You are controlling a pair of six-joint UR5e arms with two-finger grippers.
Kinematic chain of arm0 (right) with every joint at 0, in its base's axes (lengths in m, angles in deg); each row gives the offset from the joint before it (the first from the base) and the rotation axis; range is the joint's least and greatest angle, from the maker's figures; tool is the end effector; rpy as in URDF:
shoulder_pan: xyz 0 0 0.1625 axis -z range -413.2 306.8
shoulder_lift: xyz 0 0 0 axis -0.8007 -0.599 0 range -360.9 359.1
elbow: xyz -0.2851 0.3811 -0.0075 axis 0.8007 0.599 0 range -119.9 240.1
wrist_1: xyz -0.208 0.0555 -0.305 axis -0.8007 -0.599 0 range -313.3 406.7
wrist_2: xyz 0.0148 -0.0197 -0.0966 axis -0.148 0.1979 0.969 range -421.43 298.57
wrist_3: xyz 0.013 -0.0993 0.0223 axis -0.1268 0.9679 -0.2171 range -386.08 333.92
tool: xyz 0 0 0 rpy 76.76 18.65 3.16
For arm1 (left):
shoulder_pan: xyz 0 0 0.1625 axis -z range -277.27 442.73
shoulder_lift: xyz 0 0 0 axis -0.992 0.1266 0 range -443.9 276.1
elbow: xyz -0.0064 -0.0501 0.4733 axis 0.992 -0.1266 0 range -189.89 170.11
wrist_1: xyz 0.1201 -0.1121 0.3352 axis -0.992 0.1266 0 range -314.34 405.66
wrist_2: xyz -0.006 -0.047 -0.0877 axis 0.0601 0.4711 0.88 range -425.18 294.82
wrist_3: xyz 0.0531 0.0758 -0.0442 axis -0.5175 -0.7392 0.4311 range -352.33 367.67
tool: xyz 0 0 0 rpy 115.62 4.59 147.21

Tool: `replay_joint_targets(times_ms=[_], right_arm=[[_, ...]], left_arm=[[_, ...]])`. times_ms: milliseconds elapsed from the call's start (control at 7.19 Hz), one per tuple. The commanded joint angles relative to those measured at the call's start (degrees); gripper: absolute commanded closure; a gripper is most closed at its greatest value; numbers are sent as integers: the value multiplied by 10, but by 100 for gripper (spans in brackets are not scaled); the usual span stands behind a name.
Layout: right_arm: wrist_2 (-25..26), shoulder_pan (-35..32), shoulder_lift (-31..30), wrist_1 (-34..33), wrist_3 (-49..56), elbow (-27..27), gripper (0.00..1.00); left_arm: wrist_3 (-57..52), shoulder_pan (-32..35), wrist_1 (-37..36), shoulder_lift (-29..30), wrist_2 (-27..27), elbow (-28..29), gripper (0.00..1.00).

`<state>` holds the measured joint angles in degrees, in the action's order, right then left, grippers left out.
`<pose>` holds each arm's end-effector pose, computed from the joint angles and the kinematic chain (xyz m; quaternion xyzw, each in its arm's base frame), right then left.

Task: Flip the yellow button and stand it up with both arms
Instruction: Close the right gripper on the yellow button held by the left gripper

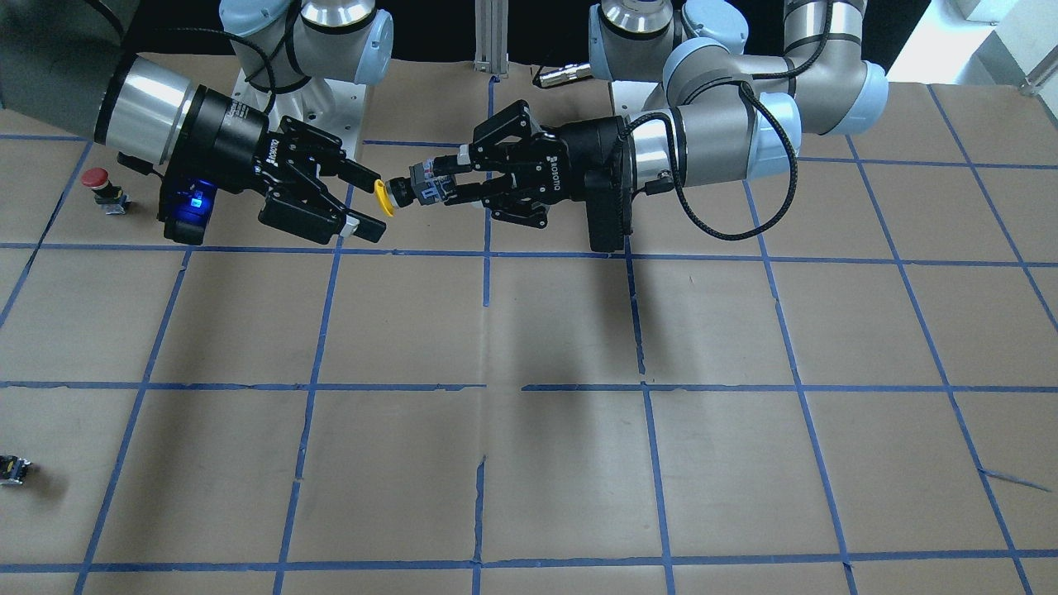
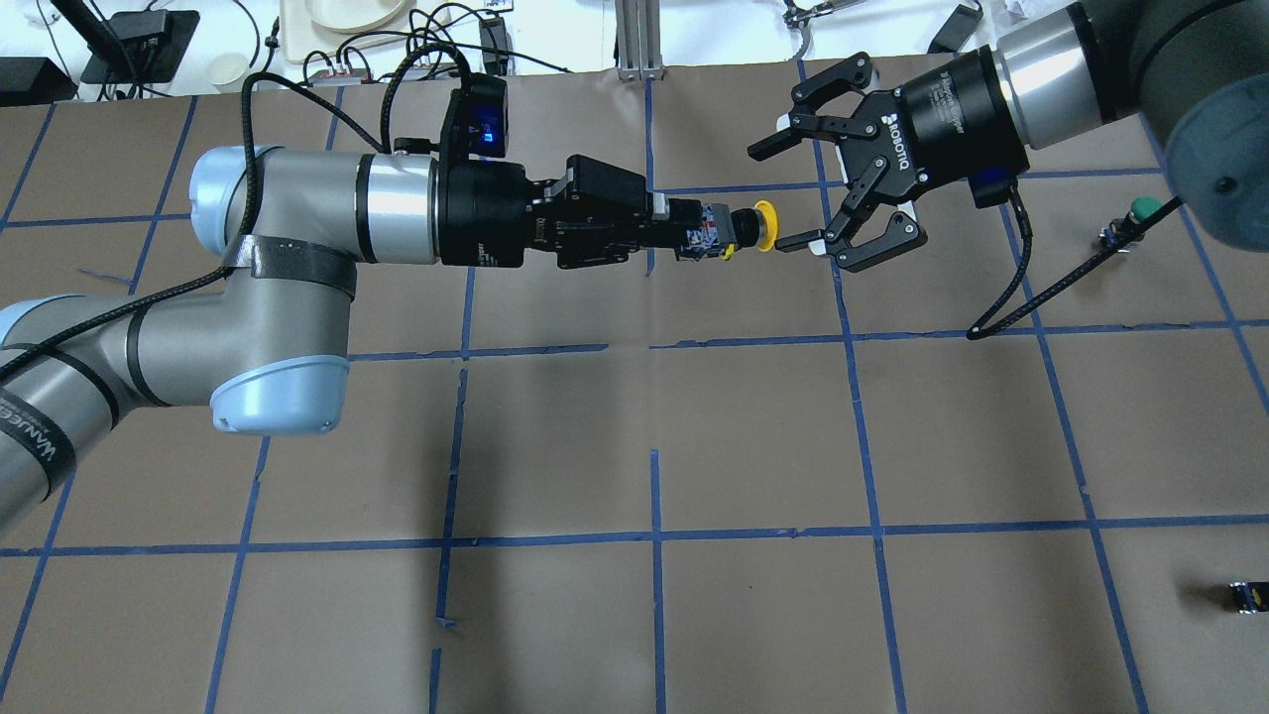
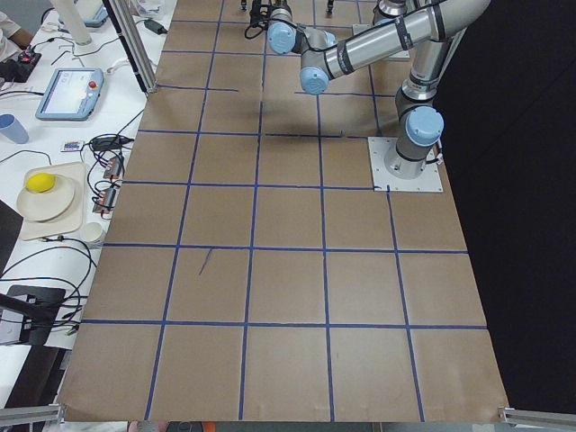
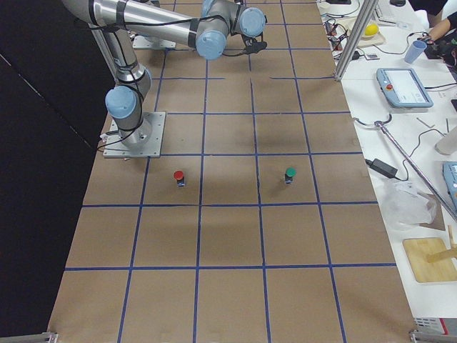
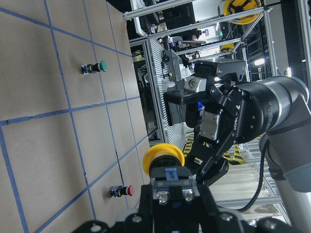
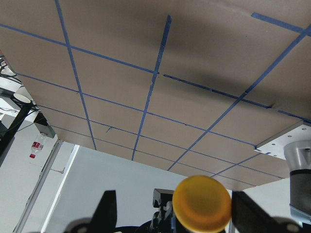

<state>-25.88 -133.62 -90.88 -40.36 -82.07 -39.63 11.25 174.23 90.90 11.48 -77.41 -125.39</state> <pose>0.1425 -0.4581 0.4993 0.5211 0.7156 0.2695 0.3791 -0.2452 -0.4396 0.4601 -0.0619 -0.7739 0.0663 0.6268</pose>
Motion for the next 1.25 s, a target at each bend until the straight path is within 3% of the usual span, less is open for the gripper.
replay_joint_targets(times_ms=[0,834,974,1113], right_arm=[[9,0,-6,5,-7,2,1],[8,-8,-9,14,-7,-14,4],[8,-9,-10,15,-7,-14,12],[7,-9,-9,14,-5,-13,38]], left_arm=[[0,0,0,0,0,0,99],[0,0,0,-1,0,0,99],[0,0,0,-1,0,0,99],[0,0,0,-2,0,0,99]])
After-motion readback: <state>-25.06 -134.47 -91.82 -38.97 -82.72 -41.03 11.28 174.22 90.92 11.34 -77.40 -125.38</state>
